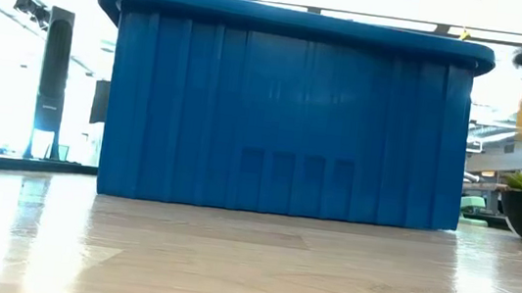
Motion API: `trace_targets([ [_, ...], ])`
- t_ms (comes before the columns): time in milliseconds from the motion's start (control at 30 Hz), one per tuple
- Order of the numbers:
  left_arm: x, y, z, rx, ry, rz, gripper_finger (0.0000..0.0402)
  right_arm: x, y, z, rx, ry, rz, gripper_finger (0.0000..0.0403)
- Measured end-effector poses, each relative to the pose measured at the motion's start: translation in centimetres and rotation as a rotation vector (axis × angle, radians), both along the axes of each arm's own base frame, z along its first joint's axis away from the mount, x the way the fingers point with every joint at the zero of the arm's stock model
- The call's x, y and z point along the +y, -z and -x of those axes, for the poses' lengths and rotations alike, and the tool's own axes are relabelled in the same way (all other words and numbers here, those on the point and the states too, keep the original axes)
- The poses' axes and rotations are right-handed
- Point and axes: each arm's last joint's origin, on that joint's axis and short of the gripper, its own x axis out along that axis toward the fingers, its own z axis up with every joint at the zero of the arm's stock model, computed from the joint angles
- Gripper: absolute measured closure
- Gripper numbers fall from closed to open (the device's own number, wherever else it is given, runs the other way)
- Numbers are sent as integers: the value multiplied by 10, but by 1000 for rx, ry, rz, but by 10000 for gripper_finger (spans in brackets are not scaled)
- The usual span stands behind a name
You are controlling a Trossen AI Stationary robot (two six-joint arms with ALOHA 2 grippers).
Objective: Sort Items/Unsort Items
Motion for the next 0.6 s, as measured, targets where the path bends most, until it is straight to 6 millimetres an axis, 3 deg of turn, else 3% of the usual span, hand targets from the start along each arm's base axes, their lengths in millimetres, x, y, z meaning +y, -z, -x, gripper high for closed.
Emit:
trace_targets([
  [167,-14,11,-4,23,-4,-3,393,-14,30,13,75,98,44,275],
  [333,-18,11,-6,-6,-36,-20,394,-22,45,18,84,172,41,270],
  [500,-19,9,-8,-34,-42,-4,395,-25,49,19,99,180,46,150],
  [600,-19,8,-8,-44,-42,3,395,-24,39,17,144,176,19,97],
])
